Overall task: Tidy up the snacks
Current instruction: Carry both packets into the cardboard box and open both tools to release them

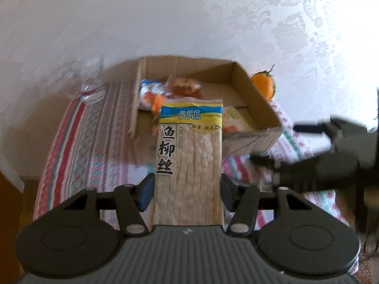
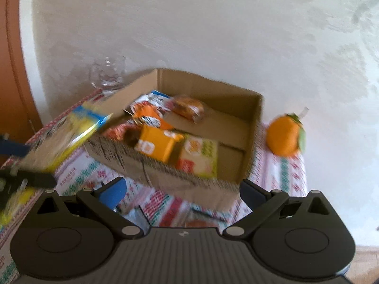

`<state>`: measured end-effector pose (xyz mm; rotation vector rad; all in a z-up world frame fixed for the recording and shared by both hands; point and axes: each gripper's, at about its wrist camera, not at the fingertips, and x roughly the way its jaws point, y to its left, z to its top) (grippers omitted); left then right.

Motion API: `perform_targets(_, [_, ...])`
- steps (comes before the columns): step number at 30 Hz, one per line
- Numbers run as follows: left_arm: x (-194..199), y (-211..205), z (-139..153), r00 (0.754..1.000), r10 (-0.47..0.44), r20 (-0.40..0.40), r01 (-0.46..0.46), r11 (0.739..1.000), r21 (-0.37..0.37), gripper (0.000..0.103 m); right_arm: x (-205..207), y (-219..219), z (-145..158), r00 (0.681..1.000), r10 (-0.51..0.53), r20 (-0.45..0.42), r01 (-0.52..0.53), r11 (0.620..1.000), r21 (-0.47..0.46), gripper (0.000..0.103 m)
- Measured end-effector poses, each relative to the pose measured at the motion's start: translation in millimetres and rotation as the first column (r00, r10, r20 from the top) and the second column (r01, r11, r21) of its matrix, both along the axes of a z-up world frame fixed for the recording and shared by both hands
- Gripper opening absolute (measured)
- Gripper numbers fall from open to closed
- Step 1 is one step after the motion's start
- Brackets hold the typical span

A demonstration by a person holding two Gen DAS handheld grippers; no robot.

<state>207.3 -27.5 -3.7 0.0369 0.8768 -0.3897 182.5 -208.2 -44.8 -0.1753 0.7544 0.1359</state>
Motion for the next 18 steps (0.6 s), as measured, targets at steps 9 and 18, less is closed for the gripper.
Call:
perform_targets(9, [70, -54, 14, 0.999, -0.035, -0.036, 0.034, 0.999, -0.003, 0.056, -39, -7, -2, 0.999, -0.044, 0.023, 0.044, 0.999, 0.027, 0.103])
perform_targets(18, [136, -104, -1, 0.989, 0.018, -0.146, -0.024, 0.999, -0.038, 0.056, -46, -13, -5, 0.999, -0.036, 0.031, 0.036, 0.999, 0.005, 0.103])
